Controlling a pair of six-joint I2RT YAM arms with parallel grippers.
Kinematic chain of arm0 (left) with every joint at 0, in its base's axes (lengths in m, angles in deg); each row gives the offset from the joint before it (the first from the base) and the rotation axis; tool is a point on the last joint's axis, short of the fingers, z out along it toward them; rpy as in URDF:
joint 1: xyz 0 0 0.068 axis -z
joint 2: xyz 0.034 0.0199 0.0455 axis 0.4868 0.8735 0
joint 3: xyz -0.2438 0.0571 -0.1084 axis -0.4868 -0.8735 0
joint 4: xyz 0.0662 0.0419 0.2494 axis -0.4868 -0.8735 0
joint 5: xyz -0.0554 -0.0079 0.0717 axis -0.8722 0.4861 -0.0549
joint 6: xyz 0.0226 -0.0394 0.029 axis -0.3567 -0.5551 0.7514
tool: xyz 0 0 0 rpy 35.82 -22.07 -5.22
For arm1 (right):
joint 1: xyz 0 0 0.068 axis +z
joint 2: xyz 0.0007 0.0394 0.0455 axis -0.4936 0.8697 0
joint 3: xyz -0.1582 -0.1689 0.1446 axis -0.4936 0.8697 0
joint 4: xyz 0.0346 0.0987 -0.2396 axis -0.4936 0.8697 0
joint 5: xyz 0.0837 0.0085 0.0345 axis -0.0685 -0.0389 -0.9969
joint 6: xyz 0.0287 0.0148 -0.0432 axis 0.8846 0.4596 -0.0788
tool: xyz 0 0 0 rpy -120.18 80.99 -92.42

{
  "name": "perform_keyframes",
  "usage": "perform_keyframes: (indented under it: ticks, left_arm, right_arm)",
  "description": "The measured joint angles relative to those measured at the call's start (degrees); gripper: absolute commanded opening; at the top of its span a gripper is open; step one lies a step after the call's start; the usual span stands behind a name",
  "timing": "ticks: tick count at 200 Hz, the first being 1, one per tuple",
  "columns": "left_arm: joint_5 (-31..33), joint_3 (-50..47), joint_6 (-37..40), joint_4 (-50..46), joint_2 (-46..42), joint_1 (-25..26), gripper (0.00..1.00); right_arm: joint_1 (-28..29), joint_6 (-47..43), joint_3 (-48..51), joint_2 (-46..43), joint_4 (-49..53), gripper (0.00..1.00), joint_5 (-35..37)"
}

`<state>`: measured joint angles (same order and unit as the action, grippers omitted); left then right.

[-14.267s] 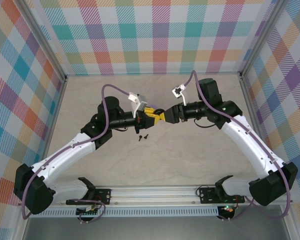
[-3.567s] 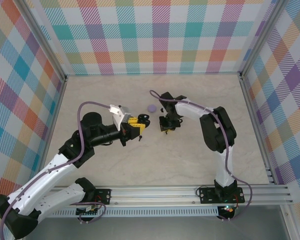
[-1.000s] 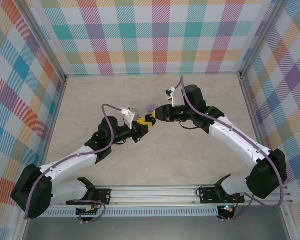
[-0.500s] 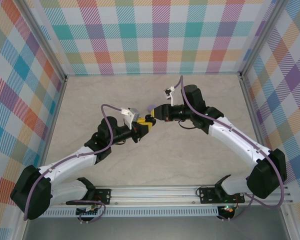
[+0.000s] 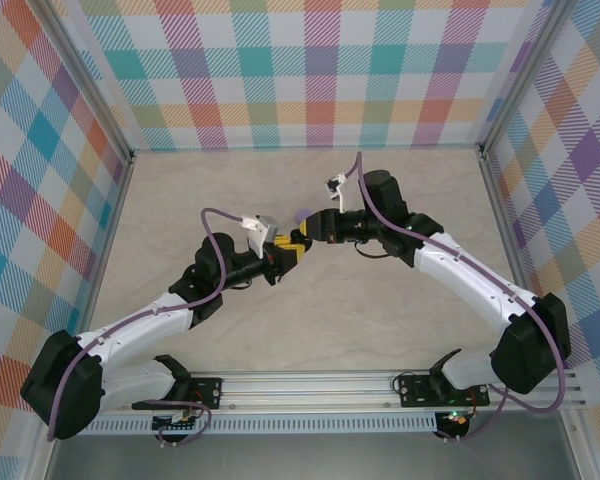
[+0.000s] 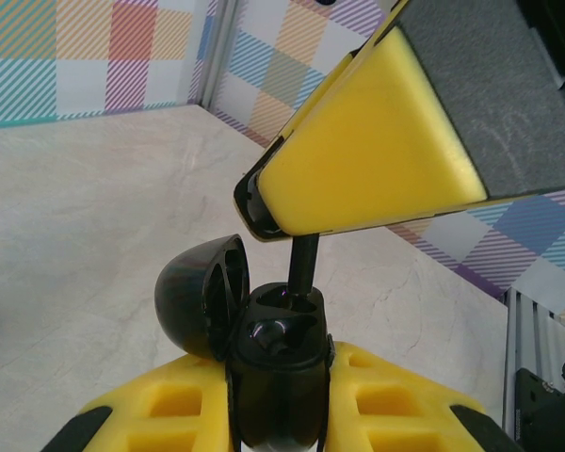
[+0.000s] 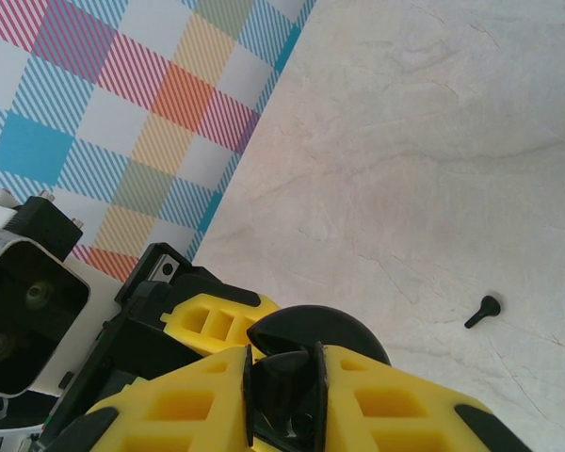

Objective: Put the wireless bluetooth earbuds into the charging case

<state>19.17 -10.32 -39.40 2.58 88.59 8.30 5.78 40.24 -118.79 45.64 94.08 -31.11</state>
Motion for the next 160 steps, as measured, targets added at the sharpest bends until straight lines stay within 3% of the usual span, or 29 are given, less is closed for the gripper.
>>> perform_keyframes:
  ticks: [160]
  left_arm:
    - [1.01,0.0,-1.66,0.79,0.0,0.0,0.11]
  right_arm:
    - [1.03,-0.57,-0.55,1.07,1.42,0.24,0.11]
